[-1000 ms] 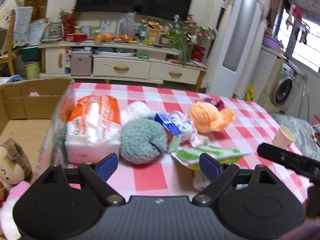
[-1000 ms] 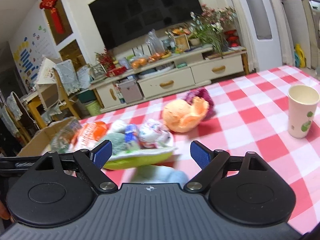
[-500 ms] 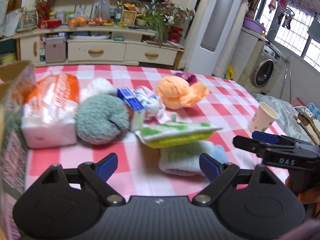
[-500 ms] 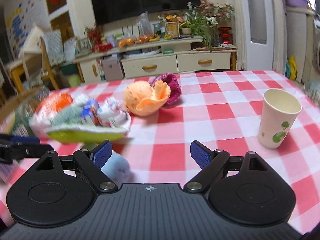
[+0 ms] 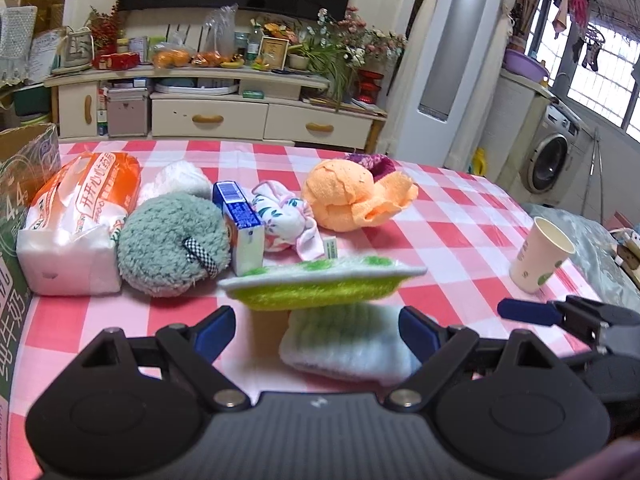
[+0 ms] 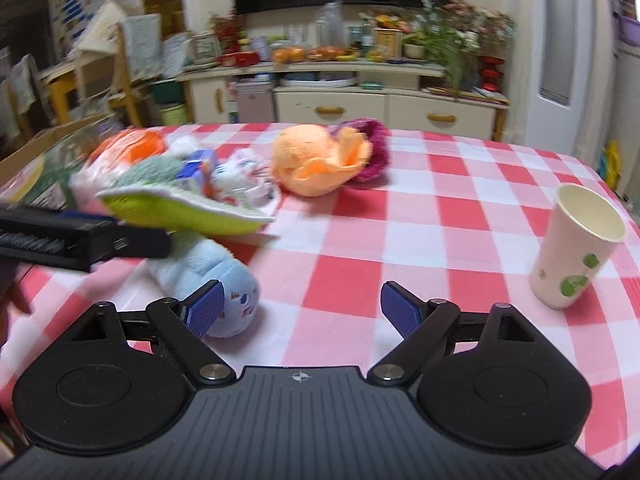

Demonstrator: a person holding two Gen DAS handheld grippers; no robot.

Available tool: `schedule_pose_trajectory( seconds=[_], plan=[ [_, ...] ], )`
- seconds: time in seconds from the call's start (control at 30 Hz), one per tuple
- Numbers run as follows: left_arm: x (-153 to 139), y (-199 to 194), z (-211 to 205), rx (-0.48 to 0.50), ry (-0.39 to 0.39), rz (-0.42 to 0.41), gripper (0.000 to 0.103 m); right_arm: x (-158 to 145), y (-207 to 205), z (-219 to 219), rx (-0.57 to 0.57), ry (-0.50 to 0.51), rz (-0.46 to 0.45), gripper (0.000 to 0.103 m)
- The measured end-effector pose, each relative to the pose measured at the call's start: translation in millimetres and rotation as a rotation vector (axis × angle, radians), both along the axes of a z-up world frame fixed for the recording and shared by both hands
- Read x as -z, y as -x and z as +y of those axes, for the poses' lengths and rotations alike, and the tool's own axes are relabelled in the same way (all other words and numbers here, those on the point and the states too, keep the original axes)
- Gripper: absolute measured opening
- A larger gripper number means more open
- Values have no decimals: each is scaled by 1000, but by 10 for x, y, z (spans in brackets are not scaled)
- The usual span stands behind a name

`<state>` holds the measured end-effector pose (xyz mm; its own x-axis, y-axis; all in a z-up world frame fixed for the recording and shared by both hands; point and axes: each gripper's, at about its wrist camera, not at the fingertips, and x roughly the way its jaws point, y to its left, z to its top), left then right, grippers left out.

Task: Organize soft objects
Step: 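Reach the left tool to the green sponge while the right tool reaches the light blue plush doll, then close the right tool on the light blue plush doll while the left tool grasps the green sponge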

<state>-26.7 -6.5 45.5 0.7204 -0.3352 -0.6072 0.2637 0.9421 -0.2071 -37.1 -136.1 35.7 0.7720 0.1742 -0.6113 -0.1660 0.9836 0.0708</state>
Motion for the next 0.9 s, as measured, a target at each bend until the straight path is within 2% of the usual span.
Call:
schedule_pose_trajectory(
  seconds=[0.23, 0.43, 0.63, 0.9],
  plan=[
    [23, -46, -67, -24, 11, -18, 88, 15, -18, 64, -105, -35, 28, 103],
    [53, -157, -36, -59, 38, 6, 89, 42, -39, 134, -150, -77, 51, 103],
    [60, -192, -80, -69, 34, 1, 97, 78, -104, 257, -162, -63, 46, 103],
    [37, -312, -90, -95, 43, -7, 102, 133, -223, 394, -171, -50, 32, 103]
  ],
)
